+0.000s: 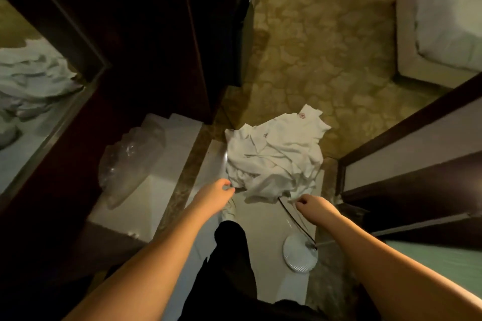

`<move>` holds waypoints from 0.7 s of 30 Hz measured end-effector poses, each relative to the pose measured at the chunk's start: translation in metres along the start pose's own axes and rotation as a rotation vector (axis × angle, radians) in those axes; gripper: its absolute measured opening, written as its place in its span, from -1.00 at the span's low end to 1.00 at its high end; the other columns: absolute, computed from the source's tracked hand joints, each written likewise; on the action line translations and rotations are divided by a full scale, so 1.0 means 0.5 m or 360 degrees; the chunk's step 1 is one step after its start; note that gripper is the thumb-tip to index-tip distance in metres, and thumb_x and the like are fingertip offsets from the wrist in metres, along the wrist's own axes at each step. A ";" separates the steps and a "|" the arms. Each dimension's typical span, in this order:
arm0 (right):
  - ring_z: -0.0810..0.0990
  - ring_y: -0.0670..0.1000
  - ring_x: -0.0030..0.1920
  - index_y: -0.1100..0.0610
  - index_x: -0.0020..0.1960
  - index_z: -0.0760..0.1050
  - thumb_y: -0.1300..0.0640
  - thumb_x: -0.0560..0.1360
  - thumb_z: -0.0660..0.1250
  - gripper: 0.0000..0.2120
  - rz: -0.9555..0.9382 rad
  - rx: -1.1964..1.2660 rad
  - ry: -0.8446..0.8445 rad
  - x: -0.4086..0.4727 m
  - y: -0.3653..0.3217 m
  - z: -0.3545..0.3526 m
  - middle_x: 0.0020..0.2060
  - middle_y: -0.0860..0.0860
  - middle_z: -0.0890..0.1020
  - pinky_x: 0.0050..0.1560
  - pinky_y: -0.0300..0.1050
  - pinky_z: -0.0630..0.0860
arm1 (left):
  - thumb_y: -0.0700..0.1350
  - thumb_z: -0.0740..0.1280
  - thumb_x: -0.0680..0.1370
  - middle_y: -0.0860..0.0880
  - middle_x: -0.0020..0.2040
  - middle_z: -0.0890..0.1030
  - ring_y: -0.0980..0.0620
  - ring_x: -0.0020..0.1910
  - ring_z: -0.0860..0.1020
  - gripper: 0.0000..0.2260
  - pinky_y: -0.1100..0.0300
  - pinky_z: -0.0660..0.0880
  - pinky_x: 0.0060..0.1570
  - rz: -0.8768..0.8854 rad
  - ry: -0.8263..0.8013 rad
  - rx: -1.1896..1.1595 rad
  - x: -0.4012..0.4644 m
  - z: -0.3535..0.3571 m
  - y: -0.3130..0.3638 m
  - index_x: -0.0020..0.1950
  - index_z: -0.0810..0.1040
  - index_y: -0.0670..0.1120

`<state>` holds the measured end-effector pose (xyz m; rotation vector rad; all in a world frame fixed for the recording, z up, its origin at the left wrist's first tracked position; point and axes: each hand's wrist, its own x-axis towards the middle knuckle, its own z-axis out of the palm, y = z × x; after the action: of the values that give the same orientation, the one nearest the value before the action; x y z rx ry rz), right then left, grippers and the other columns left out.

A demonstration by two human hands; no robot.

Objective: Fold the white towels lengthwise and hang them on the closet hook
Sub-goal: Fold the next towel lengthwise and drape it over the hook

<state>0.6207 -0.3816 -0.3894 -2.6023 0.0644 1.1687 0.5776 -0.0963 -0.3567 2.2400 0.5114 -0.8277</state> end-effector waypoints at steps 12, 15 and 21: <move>0.53 0.12 0.05 0.27 0.20 0.55 0.09 0.65 0.16 -0.69 0.0284 0.0436 -0.0176 0.462 -0.033 -0.079 0.21 0.21 0.60 -0.02 -0.09 0.39 | -0.02 0.21 0.64 -0.14 0.01 0.60 -0.07 -0.08 0.55 -0.83 0.15 0.37 -0.20 -0.0052 -0.0317 0.0278 0.547 -0.094 0.094 0.05 0.55 -0.06; 0.53 0.06 -0.05 0.25 0.11 0.57 0.10 0.60 0.22 -0.74 0.0355 0.0605 -0.0170 0.584 -0.013 -0.067 0.07 0.19 0.65 -0.11 -0.12 0.39 | -0.01 0.24 0.62 -0.07 -0.05 0.58 0.04 -0.18 0.51 -0.85 0.22 0.35 -0.30 -0.0088 -0.0299 0.0312 0.671 -0.055 0.101 0.04 0.56 -0.05; 0.52 0.13 0.29 0.20 0.37 0.49 0.09 0.59 0.29 -0.61 0.0339 0.0604 -0.0134 0.823 0.049 -0.021 0.30 0.15 0.56 0.20 -0.14 0.40 | -0.08 0.20 0.65 -0.14 0.19 0.60 -0.13 0.10 0.56 -0.74 0.13 0.48 0.06 -0.0110 -0.0368 0.0376 0.890 0.098 0.110 0.24 0.58 -0.12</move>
<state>0.9004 -0.3768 -0.6923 -2.2499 0.5053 1.1978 0.9080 -0.1153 -0.6629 2.3065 0.3996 -1.2206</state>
